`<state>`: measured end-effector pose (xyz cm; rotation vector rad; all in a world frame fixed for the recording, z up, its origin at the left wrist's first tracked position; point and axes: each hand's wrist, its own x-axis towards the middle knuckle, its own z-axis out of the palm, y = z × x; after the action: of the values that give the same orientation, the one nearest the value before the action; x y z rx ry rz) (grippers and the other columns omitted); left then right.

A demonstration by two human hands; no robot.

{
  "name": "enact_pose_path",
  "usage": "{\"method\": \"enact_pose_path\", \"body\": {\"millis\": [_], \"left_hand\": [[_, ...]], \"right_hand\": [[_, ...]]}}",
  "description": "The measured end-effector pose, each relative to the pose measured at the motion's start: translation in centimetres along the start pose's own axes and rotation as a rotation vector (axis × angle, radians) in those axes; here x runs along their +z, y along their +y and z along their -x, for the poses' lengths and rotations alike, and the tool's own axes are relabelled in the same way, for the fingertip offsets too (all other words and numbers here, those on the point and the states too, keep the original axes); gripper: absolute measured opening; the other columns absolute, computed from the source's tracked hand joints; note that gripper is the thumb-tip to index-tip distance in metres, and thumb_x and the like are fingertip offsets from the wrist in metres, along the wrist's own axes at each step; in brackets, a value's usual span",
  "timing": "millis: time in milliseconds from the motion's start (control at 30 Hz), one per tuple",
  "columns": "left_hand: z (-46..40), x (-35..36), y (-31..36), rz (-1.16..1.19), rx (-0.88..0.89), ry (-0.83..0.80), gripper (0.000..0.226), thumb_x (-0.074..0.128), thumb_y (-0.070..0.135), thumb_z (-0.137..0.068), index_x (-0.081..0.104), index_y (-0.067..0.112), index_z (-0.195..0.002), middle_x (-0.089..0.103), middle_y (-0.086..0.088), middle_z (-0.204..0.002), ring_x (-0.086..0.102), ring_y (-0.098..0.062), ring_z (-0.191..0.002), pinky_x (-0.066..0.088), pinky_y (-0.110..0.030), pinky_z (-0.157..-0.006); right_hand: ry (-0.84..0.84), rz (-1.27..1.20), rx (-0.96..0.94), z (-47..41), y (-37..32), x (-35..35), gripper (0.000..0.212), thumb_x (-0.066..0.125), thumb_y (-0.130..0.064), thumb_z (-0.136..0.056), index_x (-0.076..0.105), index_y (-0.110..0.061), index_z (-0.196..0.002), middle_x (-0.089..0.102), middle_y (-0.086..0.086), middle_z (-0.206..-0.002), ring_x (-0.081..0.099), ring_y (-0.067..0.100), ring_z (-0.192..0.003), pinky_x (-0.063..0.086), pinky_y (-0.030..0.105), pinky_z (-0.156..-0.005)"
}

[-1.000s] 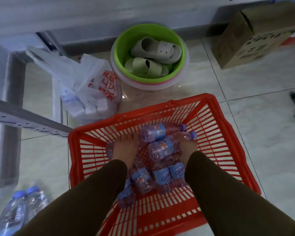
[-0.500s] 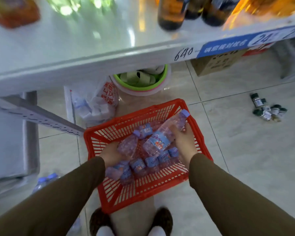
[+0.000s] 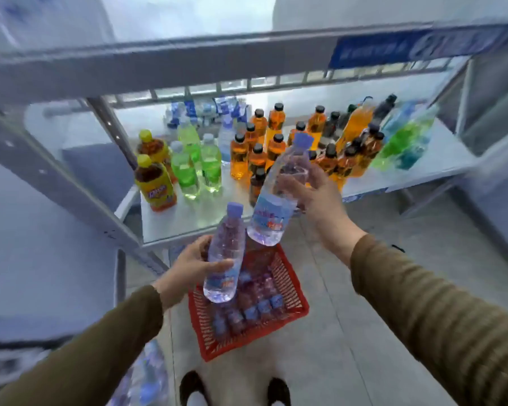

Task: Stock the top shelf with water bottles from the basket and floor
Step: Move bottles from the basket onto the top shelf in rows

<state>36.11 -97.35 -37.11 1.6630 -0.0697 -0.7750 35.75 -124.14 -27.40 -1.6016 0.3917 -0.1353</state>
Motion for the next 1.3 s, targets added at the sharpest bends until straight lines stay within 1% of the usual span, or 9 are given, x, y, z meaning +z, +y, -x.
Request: {"method": "enact_pose_path", "body": {"millis": [67, 200, 300, 500, 667, 833, 1067, 1200, 1300], "left_hand": [[2.4, 0.3, 5.5, 0.022, 0.077, 0.049, 0.051, 0.085, 0.004, -0.075, 0.063, 0.012, -0.121, 0.078, -0.005, -0.106, 0.073, -0.021, -0.097, 0.059, -0.031, -0.084], [6.5, 0.9, 14.9, 0.036, 0.249, 0.153, 0.079, 0.09, 0.034, -0.057, 0.06, 0.017, -0.129, 0.074, -0.009, -0.117, 0.07, -0.028, -0.109, 0.057, -0.043, -0.095], [8.9, 1.4, 20.5, 0.027, 0.385, 0.201, 0.071, 0.088, 0.027, -0.064, 0.06, 0.016, -0.128, 0.073, -0.011, -0.12, 0.068, -0.032, -0.112, 0.053, -0.046, -0.098], [11.3, 0.4, 29.4, -0.009, 0.554, 0.311, 0.064, 0.085, 0.008, -0.072, 0.058, 0.009, -0.129, 0.072, -0.012, -0.12, 0.071, -0.026, -0.109, 0.058, -0.031, -0.089], [10.2, -3.1, 34.8, -0.022, 0.653, 0.47, 0.061, 0.081, 0.014, -0.07, 0.059, 0.008, -0.127, 0.074, -0.007, -0.117, 0.071, -0.022, -0.108, 0.057, -0.025, -0.084], [6.5, -7.3, 37.6, -0.055, 0.688, 0.563, 0.054, 0.08, 0.017, -0.076, 0.061, 0.013, -0.126, 0.074, 0.0, -0.118, 0.069, -0.014, -0.11, 0.054, -0.021, -0.088], [0.4, -11.5, 39.9, 0.01, 0.668, 0.686, 0.054, 0.078, 0.019, -0.081, 0.056, 0.014, -0.13, 0.071, 0.0, -0.124, 0.068, -0.015, -0.112, 0.053, -0.033, -0.098], [-2.3, -13.0, 40.9, 0.044, 0.653, 0.77, 0.053, 0.074, 0.013, -0.088, 0.05, 0.015, -0.135, 0.067, 0.001, -0.129, 0.067, -0.009, -0.113, 0.054, -0.025, -0.095], [-4.2, -13.6, 41.5, 0.06, 0.636, 0.868, 0.054, 0.074, 0.009, -0.088, 0.047, 0.012, -0.135, 0.065, -0.003, -0.13, 0.065, -0.015, -0.115, 0.052, -0.032, -0.099]], "right_hand": [[-0.034, -0.001, -0.096, 0.6, -6.4, -0.6, 0.075, 0.089, -0.043, -0.074, 0.061, -0.012, -0.136, 0.075, 0.009, -0.112, 0.074, 0.022, -0.101, 0.059, 0.037, -0.088], [-0.105, -0.024, -0.257, 0.5, -16.4, -2.0, 0.065, 0.09, -0.04, -0.07, 0.066, -0.018, -0.125, 0.074, 0.013, -0.107, 0.072, 0.024, -0.099, 0.055, 0.05, -0.1], [-0.158, 0.001, -0.368, 0.2, -22.5, -2.6, 0.078, 0.086, -0.051, -0.063, 0.064, -0.017, -0.129, 0.073, 0.016, -0.113, 0.074, 0.033, -0.104, 0.057, 0.051, -0.101], [-0.247, 0.09, -0.547, -2.5, -30.9, -0.7, 0.032, 0.081, -0.05, -0.078, 0.065, -0.04, -0.104, 0.072, 0.006, -0.115, 0.069, 0.023, -0.112, 0.055, 0.053, -0.103], [-0.358, 0.119, -0.604, -7.7, -35.4, 4.3, 0.028, 0.08, -0.037, -0.088, 0.065, -0.033, -0.111, 0.072, -0.004, -0.11, 0.069, 0.014, -0.106, 0.058, 0.044, -0.098], [-0.371, 0.156, -0.606, -14.0, -36.9, 9.0, 0.052, 0.083, -0.039, -0.084, 0.064, -0.014, -0.127, 0.073, 0.002, -0.115, 0.07, 0.019, -0.106, 0.058, 0.041, -0.091], [-0.448, 0.228, -0.527, -22.2, -38.5, 14.4, 0.061, 0.087, -0.046, -0.073, 0.064, -0.017, -0.123, 0.074, -0.001, -0.109, 0.072, 0.019, -0.099, 0.061, 0.045, -0.088], [-0.527, 0.236, -0.517, -25.8, -39.5, 17.1, 0.044, 0.084, -0.025, -0.085, 0.061, -0.013, -0.12, 0.07, -0.003, -0.101, 0.069, 0.016, -0.091, 0.055, 0.029, -0.072], [-0.568, 0.256, -0.502, -28.3, -39.8, 19.3, 0.049, 0.086, -0.023, -0.084, 0.058, -0.012, -0.123, 0.07, 0.003, -0.109, 0.068, 0.016, -0.091, 0.056, 0.03, -0.071]]}}
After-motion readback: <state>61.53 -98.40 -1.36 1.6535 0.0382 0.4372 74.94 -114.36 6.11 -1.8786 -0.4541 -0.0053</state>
